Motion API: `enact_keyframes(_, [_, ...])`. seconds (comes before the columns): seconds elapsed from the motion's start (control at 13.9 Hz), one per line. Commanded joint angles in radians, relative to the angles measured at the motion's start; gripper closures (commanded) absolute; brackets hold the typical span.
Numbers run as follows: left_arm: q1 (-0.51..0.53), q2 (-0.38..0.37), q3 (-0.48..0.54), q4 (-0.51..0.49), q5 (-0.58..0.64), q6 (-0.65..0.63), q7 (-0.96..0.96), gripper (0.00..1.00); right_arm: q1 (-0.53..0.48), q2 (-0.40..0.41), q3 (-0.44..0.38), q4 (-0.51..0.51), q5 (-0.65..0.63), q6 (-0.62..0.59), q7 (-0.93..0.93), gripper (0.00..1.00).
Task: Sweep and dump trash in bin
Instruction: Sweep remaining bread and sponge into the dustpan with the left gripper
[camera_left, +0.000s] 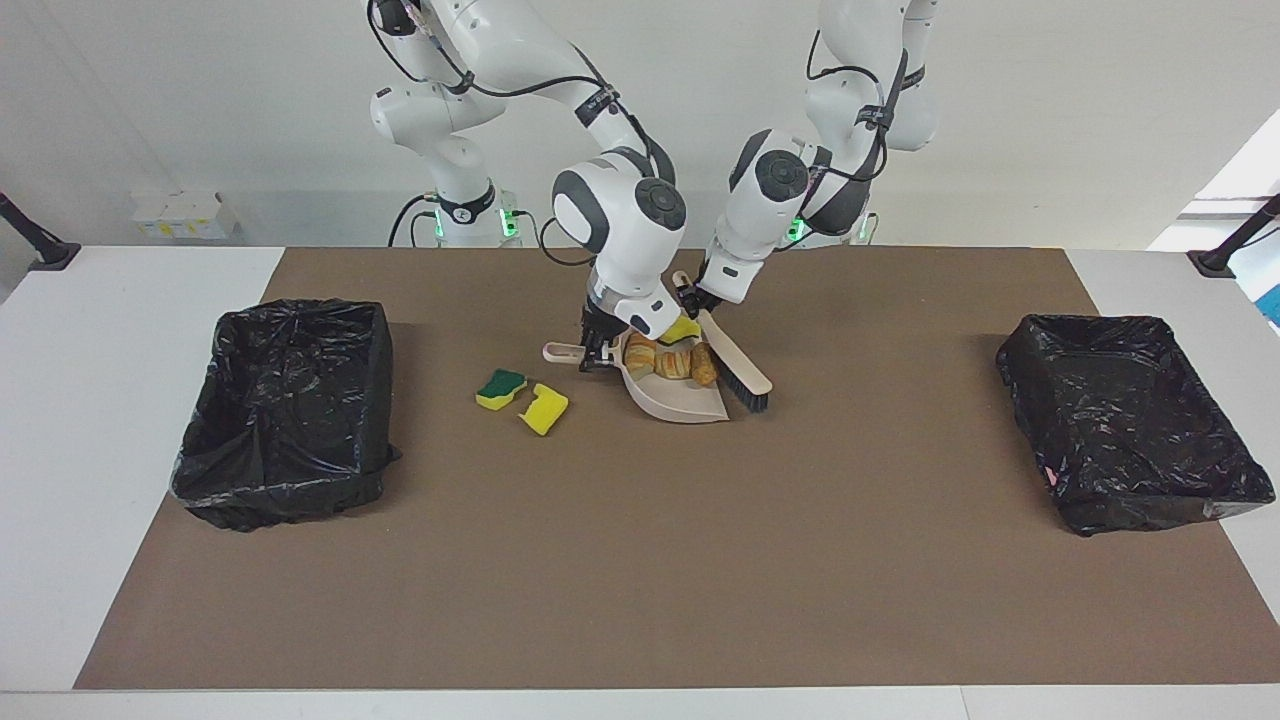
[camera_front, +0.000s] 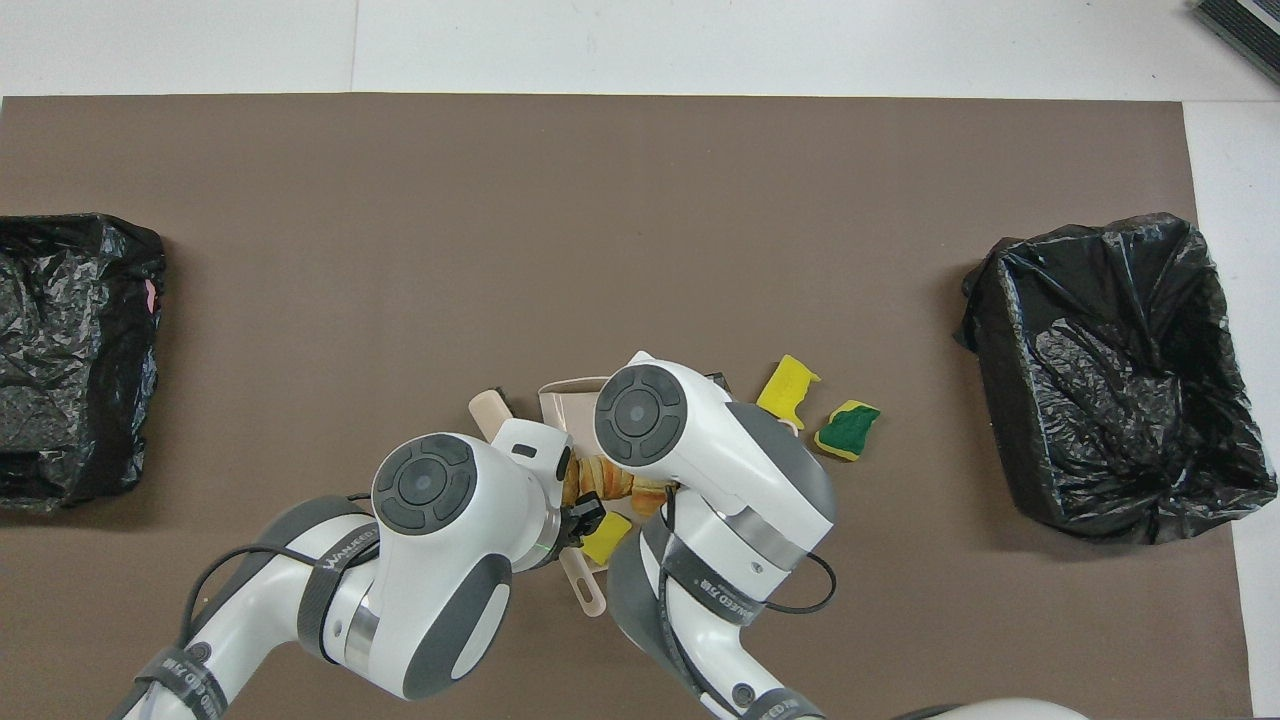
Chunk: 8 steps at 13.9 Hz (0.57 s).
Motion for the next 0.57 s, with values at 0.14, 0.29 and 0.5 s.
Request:
enact_keyframes(0.14, [-0.012,0.037,0.013,0.059,-0.028,-0.017,0.213,1.0,-0.048,0.002,0.006,-0.047,0.089,0.154,-0.019,1.0])
enact_keyframes(0.29, [-0.009,0.028,0.015,0.072,-0.023,-0.029,0.245,1.0,-0.056,0.009,0.008,-0.049,0.128,0.184,-0.019,1.0])
enact_keyframes(0.5, [0.011,0.016,0.021,0.135,0.004,-0.138,0.244,1.0,-0.067,0.011,0.006,-0.049,0.165,0.216,-0.04,1.0])
